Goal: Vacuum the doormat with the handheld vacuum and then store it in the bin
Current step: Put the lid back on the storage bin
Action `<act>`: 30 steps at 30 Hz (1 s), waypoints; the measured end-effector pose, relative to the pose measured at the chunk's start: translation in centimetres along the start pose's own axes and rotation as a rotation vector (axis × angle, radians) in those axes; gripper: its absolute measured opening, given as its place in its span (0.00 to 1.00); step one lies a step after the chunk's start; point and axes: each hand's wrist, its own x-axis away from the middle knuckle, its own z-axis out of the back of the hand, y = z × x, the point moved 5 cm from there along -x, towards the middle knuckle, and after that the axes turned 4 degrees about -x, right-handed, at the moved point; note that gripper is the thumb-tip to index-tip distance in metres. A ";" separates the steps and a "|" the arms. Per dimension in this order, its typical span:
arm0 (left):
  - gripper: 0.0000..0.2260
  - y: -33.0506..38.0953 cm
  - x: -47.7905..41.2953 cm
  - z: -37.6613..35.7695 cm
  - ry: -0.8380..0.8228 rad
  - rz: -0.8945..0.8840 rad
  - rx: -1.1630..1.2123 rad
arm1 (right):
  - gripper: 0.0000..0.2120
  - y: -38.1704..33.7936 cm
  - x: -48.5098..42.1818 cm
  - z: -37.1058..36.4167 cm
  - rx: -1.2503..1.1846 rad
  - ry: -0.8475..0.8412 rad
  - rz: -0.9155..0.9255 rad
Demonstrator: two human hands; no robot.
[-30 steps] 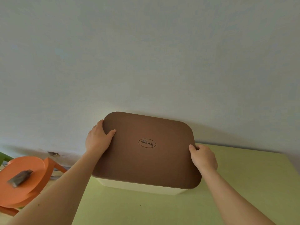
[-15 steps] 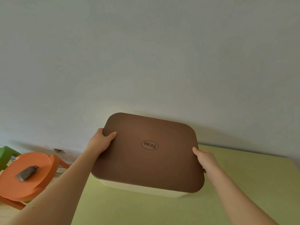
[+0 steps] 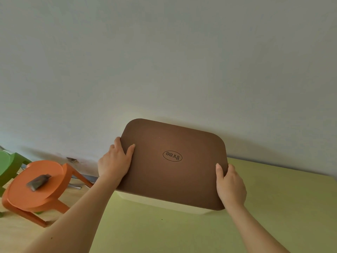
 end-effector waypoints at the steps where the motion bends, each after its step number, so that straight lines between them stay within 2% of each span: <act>1: 0.29 0.0 0.0 -0.1 -0.004 -0.006 -0.011 | 0.25 -0.2 0.1 0.1 0.021 0.017 0.019; 7: 0.27 0.0 -0.8 -0.2 -0.085 0.034 0.000 | 0.22 -0.3 -1.8 0.0 0.080 -0.135 -0.021; 10: 0.24 -0.1 -2.4 0.0 -0.169 0.078 0.091 | 0.25 0.1 -3.8 0.4 0.108 -0.265 -0.091; 12: 0.26 0.7 -3.7 0.1 -0.203 0.051 0.190 | 0.25 -0.7 -5.0 0.5 0.126 -0.273 -0.056; 15: 0.30 2.6 -5.2 -0.1 -0.254 -0.014 0.269 | 0.26 -2.8 -6.1 0.1 0.009 -0.319 -0.009; 18: 0.30 3.8 -6.9 -0.3 -0.264 -0.021 0.290 | 0.26 -4.1 -7.6 -0.4 -0.042 -0.329 -0.033; 20: 0.28 3.9 -7.9 -0.5 -0.262 0.003 0.317 | 0.24 -3.9 -8.6 -0.8 -0.102 -0.300 -0.096; 25: 0.21 3.5 -9.8 -1.3 -0.345 0.104 0.517 | 0.21 -2.6 -9.3 -2.2 -0.551 -0.335 -0.364; 30: 0.14 3.1 -11.3 -2.1 -0.406 0.194 0.731 | 0.15 -2.8 -10.4 -2.4 -0.665 -0.314 -0.388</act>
